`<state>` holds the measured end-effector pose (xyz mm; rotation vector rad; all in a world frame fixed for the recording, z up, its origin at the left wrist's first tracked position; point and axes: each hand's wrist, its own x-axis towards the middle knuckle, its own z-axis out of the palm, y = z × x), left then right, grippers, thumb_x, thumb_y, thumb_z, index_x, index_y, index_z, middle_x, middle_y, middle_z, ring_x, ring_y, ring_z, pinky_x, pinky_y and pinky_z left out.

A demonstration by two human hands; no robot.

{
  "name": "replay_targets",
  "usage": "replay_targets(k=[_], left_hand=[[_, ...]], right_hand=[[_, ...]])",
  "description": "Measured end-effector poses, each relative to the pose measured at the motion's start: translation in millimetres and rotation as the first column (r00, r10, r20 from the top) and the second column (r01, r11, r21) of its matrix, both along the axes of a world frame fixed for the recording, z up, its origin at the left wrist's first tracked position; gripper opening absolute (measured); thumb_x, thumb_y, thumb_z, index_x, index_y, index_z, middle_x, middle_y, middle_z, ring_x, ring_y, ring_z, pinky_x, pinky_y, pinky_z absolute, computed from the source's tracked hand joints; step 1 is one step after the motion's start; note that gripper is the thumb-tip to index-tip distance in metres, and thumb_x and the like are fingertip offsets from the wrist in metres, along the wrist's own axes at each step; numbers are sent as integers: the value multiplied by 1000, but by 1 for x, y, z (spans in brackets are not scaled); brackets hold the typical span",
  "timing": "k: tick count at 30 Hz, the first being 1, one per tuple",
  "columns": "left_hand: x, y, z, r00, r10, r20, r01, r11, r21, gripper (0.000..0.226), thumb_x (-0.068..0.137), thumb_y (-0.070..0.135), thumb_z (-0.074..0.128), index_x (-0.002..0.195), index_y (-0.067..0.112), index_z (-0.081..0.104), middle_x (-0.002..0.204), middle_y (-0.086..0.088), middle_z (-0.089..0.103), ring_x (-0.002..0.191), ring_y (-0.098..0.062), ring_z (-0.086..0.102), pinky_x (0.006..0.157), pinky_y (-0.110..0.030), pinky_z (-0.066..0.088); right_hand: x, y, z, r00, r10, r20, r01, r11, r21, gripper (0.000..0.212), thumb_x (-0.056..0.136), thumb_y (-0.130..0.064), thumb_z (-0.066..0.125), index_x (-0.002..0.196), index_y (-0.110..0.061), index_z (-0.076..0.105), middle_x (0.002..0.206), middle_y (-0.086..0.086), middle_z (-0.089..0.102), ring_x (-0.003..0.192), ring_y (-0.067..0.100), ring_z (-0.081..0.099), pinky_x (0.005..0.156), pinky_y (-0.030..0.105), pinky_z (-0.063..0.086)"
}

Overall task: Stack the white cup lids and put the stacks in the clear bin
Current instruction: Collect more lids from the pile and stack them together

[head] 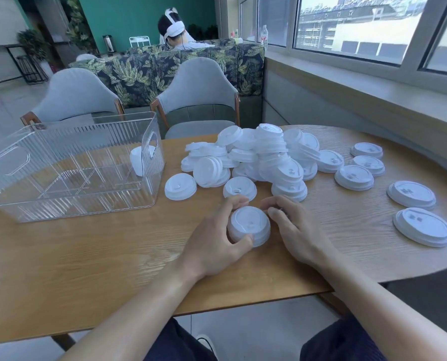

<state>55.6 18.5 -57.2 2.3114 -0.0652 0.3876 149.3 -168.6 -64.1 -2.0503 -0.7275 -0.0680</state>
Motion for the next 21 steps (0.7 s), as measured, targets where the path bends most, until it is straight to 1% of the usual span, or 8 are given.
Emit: replay_targets(k=[7,11,14,17,21], left_hand=[[-1,1,1,1000,12,-20,-10,998,62,67,77,38,73,137,43,43,137,25,55,127,5,51,105,-27,46],[0,1,0,1000,21,-22,-18,994,108,66,76,39,75,134,45,43,133,26,56,124,4,52,100,-29,49],[-1,0,0,999,35,-18,-33,992,123,65,76,41,74,133,45,43,133,27,56,123,4,53,99,-29,49],[-1,0,0,998,55,-29,-50,989,139,63,76,43,73,132,46,43,132,29,57,122,4,54,98,-29,49],[0,0,0,997,64,-54,-55,988,147,61,75,48,70,131,45,45,130,29,57,120,2,55,98,-31,49]], right_hand=[[-2,1,1,998,41,53,-38,998,-54,28,94,-24,46,109,-25,69,103,-21,63,103,-2,55,83,10,36],[-3,1,1,995,61,82,-54,994,-93,29,91,-29,46,108,-27,70,101,-21,62,103,-1,54,84,11,37],[-3,1,0,993,72,94,-62,993,-105,23,93,-22,53,107,-30,69,102,-19,64,104,1,55,86,13,39],[-2,1,-2,991,67,112,-53,991,-124,23,94,-17,57,109,-30,70,102,-19,64,104,0,55,85,8,36],[-1,2,-5,984,68,163,-45,988,-145,27,95,-18,57,116,-26,72,111,-21,64,111,-1,54,94,10,37]])
